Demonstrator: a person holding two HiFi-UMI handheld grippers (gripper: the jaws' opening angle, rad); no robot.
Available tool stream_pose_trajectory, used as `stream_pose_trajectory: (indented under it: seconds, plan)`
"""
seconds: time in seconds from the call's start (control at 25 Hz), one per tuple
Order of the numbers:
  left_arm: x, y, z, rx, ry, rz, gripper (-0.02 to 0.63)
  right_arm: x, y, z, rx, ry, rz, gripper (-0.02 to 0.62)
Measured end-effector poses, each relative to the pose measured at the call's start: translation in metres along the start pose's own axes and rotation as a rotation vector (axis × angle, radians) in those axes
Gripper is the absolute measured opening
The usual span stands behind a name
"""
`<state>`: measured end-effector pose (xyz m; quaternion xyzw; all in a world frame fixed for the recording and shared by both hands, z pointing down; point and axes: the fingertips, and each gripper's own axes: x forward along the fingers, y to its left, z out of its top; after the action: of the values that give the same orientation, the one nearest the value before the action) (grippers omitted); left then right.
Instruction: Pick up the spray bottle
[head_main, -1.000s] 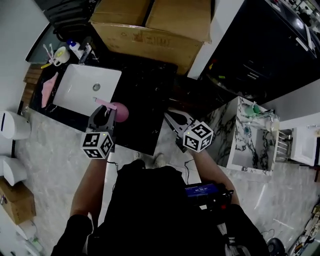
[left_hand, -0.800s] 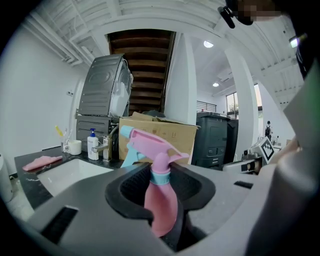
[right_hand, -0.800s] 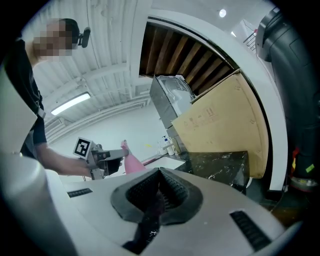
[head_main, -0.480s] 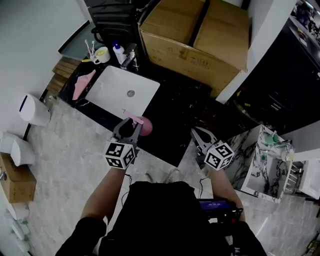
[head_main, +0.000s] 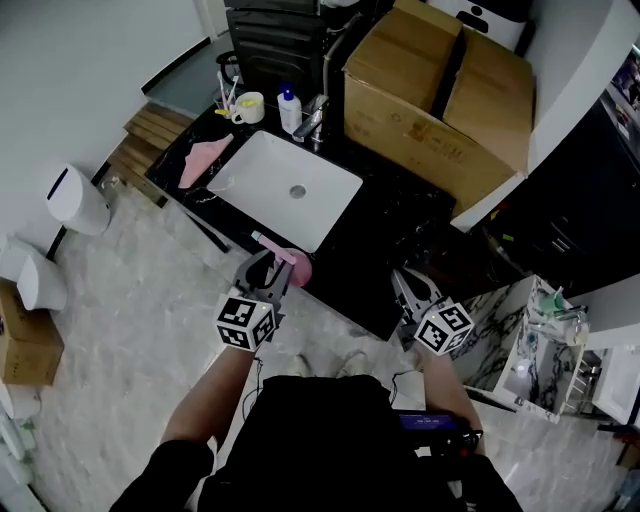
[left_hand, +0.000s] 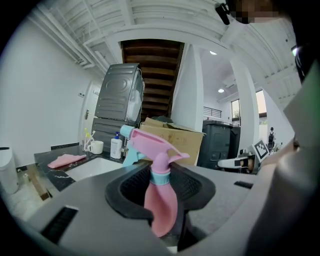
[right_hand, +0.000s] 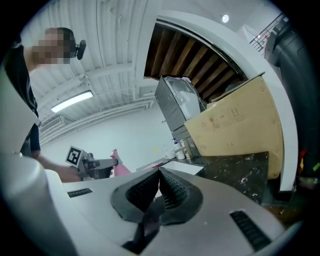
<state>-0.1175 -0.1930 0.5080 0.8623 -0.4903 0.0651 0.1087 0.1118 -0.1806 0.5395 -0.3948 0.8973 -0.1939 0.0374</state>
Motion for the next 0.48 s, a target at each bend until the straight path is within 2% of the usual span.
stream_pose_trajectory:
  seconds: [0.48]
  plan:
    - [-0.074, 0.058, -0.018, -0.044, -0.017, 0.053, 0.132, 0.032, 0.068, -0.018, -0.062, 0.021, 0.043, 0.026]
